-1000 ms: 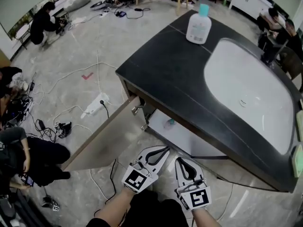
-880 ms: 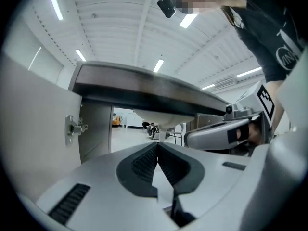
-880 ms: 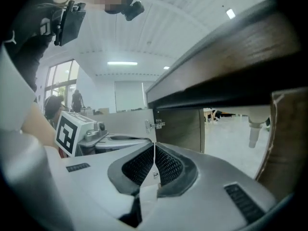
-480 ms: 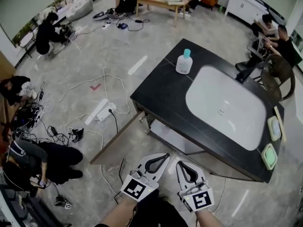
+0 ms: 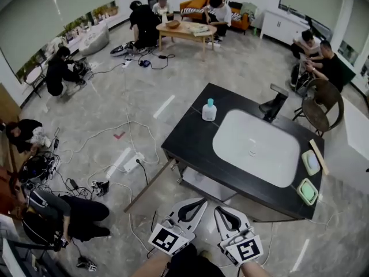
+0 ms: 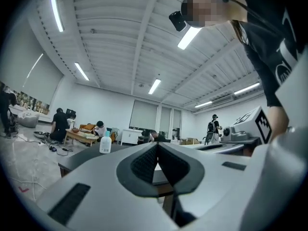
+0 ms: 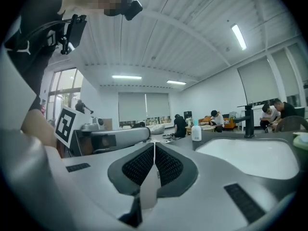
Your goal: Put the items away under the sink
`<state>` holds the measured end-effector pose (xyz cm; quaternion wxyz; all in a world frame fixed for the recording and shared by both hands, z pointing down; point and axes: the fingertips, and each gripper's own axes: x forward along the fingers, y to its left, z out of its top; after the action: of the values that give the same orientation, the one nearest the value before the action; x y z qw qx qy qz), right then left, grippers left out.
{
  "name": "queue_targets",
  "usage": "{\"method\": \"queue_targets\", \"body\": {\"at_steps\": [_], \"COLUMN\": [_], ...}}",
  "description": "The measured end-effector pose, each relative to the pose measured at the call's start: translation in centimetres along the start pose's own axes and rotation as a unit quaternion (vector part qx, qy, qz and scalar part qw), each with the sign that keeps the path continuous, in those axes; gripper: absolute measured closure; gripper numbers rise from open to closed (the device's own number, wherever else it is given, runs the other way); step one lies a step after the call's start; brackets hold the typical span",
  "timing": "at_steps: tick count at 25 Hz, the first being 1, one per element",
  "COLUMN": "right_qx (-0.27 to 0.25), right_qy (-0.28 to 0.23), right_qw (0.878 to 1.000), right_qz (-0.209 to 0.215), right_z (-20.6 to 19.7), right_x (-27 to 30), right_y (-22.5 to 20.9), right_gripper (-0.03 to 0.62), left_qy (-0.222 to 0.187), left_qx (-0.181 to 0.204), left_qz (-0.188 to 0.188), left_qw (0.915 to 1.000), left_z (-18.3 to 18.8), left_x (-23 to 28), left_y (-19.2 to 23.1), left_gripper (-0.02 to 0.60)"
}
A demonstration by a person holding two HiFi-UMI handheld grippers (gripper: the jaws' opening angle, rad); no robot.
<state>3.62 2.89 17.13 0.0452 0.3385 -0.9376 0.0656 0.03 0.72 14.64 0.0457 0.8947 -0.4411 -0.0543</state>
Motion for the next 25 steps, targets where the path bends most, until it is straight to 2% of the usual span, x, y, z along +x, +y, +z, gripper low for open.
{"method": "queue_targets", "body": {"at_steps": [8, 14, 25], "right_qx": [0.004, -0.001, -0.004], "right_qy": [-0.022, -0.033, -0.032], "right_qw": [1.0, 0.999, 0.999], "right_qz": [-0.002, -0.009, -0.017], "right_z": [5.3, 7.6, 8.6], "right_x": [-1.9, -2.0, 0.9], "right_y": [1.4, 1.5, 1.3], "right_gripper": [0.562, 0.562, 0.562], "left_qy": [0.0, -0.003, -0.005], "left_qx": [0.001, -0.001, -0.005], "left_qz": [-0.01, 0.007, 0.0], "left_qw": [1.0, 1.0, 1.0], "left_z": [4.7, 6.7, 7.9], "left_x": [-0.6, -1.2, -0.5], "left_y": [-2.0, -1.7, 1.3], "left_gripper": [0.574, 0.574, 0.575]}}
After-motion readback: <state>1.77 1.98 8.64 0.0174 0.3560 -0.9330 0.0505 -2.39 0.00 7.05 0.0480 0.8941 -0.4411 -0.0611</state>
